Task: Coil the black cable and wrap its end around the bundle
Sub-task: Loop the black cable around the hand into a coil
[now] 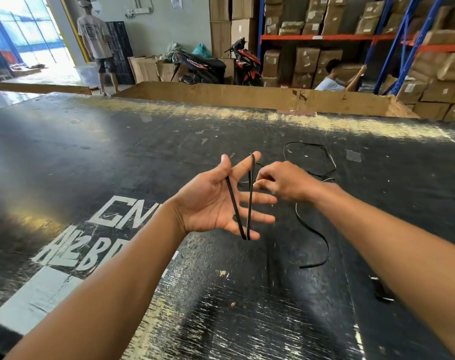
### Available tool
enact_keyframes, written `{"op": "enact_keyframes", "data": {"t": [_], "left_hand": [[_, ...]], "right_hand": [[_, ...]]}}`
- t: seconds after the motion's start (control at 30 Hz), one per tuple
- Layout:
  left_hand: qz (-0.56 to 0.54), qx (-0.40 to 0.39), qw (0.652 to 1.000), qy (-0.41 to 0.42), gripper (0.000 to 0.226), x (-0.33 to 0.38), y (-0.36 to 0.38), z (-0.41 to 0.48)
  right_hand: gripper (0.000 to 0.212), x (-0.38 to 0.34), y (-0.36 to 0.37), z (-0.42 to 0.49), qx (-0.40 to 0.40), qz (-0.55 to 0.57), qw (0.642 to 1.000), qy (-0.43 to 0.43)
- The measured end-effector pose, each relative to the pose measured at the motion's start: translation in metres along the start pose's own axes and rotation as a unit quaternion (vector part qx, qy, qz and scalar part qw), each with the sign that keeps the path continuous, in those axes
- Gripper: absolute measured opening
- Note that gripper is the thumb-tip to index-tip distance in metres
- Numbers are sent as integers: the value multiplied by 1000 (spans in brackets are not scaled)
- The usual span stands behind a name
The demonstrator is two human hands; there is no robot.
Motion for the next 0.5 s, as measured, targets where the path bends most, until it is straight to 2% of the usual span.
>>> {"op": "enact_keyframes", "data": {"t": [0.2,0.33,0.5], "left_hand": [[1,12,999,-32,59,-12,-2,1],[9,60,995,-74,59,-21,-11,5],[-13,135,989,-53,58,-10,-31,6]], "right_hand": [[14,-12,-44,24,-3,-219,971,-99],[13,-17,-76,37,3,-240,966,-101],[14,-33,-96,36,57,-217,971,-86]]}}
Point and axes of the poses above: each hand's wrist, its own z-axis towards the middle knuckle, its own y-axis out of the palm, x = y × z, the point moved 3 cm from there along z, towards the middle knuckle, and after that the axes turned 14 degrees about -y, right-handed, at the moved point
